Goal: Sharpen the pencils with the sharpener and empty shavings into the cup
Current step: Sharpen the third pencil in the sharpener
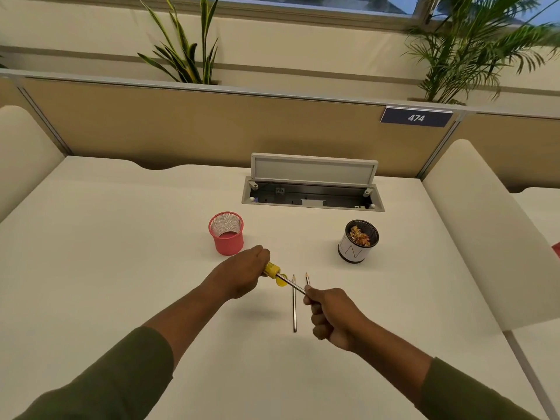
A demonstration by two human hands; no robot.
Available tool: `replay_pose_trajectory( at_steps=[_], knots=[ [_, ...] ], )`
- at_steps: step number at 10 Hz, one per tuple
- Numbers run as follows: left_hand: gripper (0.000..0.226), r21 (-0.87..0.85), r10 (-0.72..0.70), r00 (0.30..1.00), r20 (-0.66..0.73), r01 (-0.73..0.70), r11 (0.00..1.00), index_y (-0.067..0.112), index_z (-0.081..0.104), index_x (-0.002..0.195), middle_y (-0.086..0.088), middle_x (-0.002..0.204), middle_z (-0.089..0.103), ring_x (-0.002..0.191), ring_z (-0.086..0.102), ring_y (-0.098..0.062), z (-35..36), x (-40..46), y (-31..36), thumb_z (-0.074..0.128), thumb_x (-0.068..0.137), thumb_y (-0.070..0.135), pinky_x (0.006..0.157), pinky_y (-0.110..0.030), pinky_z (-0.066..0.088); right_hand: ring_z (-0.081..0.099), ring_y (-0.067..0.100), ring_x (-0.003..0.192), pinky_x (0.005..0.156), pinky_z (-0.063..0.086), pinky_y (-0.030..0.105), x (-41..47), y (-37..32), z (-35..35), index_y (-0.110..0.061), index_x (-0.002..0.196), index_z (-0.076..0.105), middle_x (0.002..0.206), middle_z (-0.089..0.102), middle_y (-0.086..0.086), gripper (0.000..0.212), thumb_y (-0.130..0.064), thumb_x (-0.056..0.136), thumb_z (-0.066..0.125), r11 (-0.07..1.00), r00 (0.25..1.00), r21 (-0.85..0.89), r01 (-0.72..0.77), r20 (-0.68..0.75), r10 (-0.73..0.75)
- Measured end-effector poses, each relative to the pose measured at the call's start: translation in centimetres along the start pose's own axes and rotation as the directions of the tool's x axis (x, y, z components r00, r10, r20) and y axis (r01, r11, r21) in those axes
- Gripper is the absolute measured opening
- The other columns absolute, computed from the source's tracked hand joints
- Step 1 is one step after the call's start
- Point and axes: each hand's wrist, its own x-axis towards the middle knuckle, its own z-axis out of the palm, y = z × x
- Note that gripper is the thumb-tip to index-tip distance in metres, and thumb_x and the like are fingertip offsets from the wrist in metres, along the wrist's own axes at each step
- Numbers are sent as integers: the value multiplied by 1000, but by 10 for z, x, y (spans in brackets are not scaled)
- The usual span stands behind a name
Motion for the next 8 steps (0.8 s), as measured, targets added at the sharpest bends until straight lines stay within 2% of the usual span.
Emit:
replay_pose_trajectory(
  at_steps=[1,2,3,4,5,6,7,8],
  knots=[
    [11,-36,5,999,46,-4,999,19,42,94,-3,95,52,70,47,-18,1,3,-1,52,96,24,59,-33,40,23,14,45,43,22,24,0,-5,-6,-5,75,63,54,31,3,31,-22,97,50,973,993,-197,119,17,-117],
    [20,-112,15,994,110,-2,994,22,44,107,1,104,53,79,54,-19,-1,5,-3,56,93,28,69,-37,50,46,12,54,49,35,22,2,-2,-18,-14,74,63,63,55,2,24,-21,93,50,503,828,-736,453,139,-543],
    [19,-145,55,989,138,-34,989,26,46,111,4,105,52,85,54,-18,-5,7,-8,54,94,29,74,-39,51,46,18,56,51,39,30,8,3,-33,-14,85,61,68,51,0,26,-28,96,42,-121,571,-850,513,444,-690],
    [9,-190,69,989,132,-43,981,26,51,102,5,98,54,86,53,-18,-7,10,-8,54,94,24,76,-41,49,37,22,51,49,30,33,12,2,-44,-11,94,61,62,44,2,24,-27,99,44,-411,450,-829,380,554,-701],
    [9,-204,72,995,67,-57,977,21,53,97,4,94,53,84,49,-17,-6,12,-2,53,92,13,75,-37,47,37,22,45,45,27,32,15,4,-45,-10,89,62,57,44,1,28,-27,101,44,-516,364,-797,315,603,-710],
    [14,-199,51,999,2,-50,979,20,52,95,2,93,51,83,47,-17,-3,14,1,53,90,7,75,-36,47,41,20,39,40,29,28,13,9,-32,-14,77,60,52,48,-2,45,-37,102,31,-260,481,-863,434,466,-743],
    [17,-182,48,998,-26,-52,982,18,52,96,0,94,51,82,47,-17,0,12,1,53,88,3,74,-36,48,34,11,38,42,29,23,4,-2,-12,-12,71,59,48,37,-5,41,-36,99,42,640,841,-643,420,10,-542],
    [17,-159,64,998,-27,-67,985,20,52,97,1,94,50,82,46,-17,1,10,1,54,89,5,72,-34,46,15,8,37,35,18,17,-1,-11,-9,-9,73,54,51,20,-5,32,-26,99,48,980,991,146,-133,25,131]
  ],
)
